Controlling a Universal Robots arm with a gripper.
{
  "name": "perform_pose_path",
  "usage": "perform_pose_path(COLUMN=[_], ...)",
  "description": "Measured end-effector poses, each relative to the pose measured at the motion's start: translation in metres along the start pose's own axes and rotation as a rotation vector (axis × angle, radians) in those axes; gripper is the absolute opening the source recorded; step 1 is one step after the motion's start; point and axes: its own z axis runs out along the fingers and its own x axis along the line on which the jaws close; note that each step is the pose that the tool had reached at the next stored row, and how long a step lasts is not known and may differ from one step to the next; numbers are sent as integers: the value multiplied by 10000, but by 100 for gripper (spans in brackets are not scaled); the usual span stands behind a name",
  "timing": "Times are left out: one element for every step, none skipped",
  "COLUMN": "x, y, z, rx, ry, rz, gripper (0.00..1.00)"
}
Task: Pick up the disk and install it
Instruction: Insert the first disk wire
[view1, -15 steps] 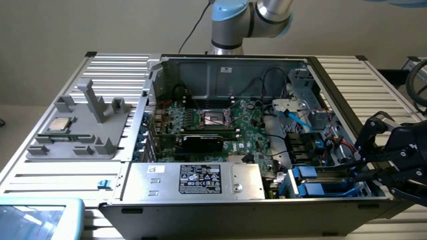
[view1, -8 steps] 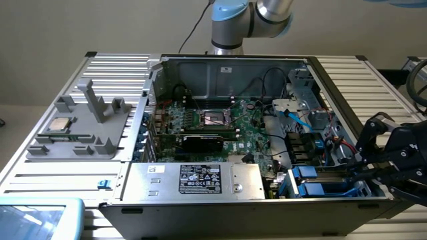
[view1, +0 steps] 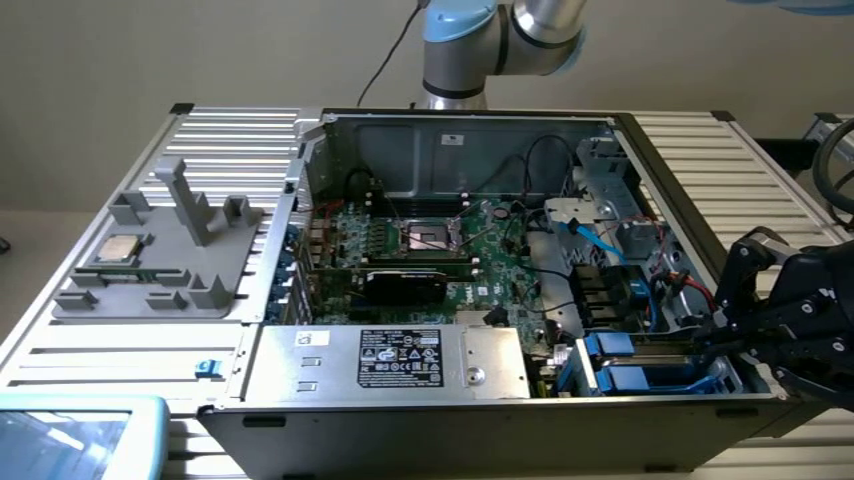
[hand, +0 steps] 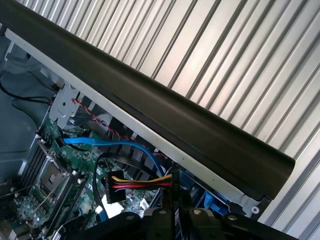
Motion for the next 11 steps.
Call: perform_pose_path(x=[0,0,0,0,0,0,0,0,3,7,17], y=[0,0,0,0,0,0,0,0,1,3,6], z=[0,0,0,0,0,0,0,0,0,-1,-3], rx=[0,0,0,0,0,0,0,0,3,5,8], ry=[0,0,0,0,0,0,0,0,-6,-10,-14], rz=[0,0,0,0,0,0,0,0,1,1,1], gripper=[16,16,16,16,16,16,16,16,16,16,16])
